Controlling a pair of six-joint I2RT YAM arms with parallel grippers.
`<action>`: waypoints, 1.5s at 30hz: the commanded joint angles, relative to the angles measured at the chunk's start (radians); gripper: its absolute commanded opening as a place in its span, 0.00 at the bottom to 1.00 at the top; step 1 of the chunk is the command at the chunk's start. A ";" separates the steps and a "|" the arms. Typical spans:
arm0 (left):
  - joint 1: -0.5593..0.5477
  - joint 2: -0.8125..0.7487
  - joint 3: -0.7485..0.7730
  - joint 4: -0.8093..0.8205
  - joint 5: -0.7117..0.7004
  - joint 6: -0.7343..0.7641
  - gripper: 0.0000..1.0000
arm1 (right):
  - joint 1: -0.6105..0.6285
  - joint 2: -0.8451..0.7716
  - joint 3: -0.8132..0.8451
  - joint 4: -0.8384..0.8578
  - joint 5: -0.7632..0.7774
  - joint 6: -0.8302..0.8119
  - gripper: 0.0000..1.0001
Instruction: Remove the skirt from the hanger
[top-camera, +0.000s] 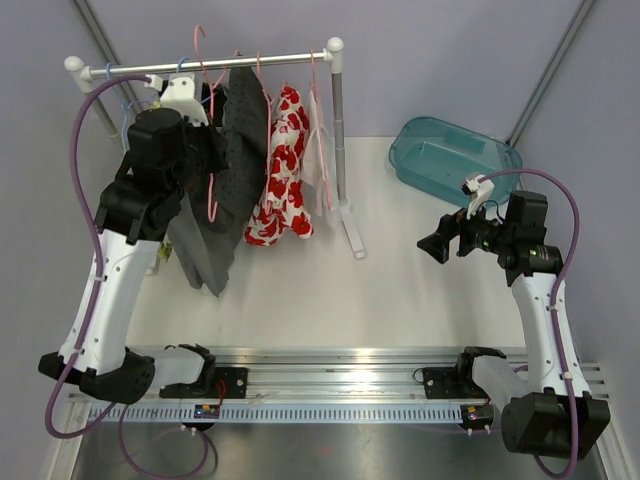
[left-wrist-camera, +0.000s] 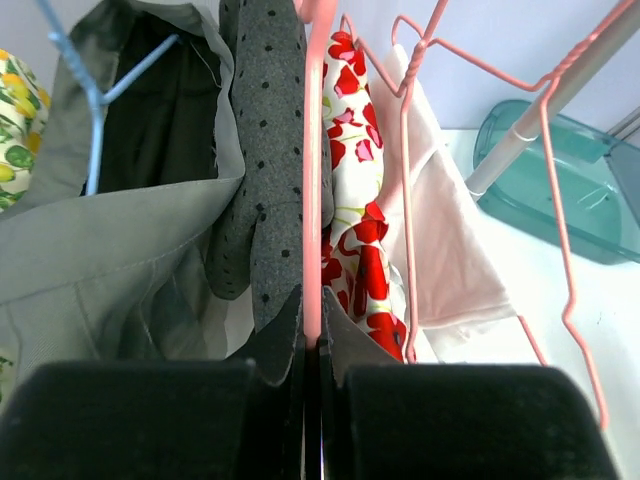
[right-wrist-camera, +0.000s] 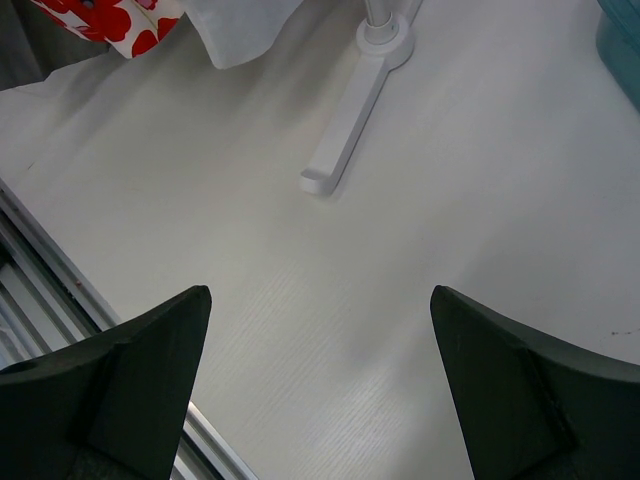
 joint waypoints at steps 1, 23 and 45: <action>-0.005 -0.061 -0.025 0.115 -0.039 0.035 0.00 | 0.001 -0.019 -0.006 0.020 0.015 -0.012 1.00; -0.003 -0.686 -0.130 0.170 0.496 -0.060 0.00 | -0.001 -0.027 0.112 -0.318 -0.268 -0.383 0.99; -0.295 -0.203 -0.122 0.494 0.696 -0.470 0.00 | 0.056 -0.016 0.558 -0.325 -0.504 0.043 0.98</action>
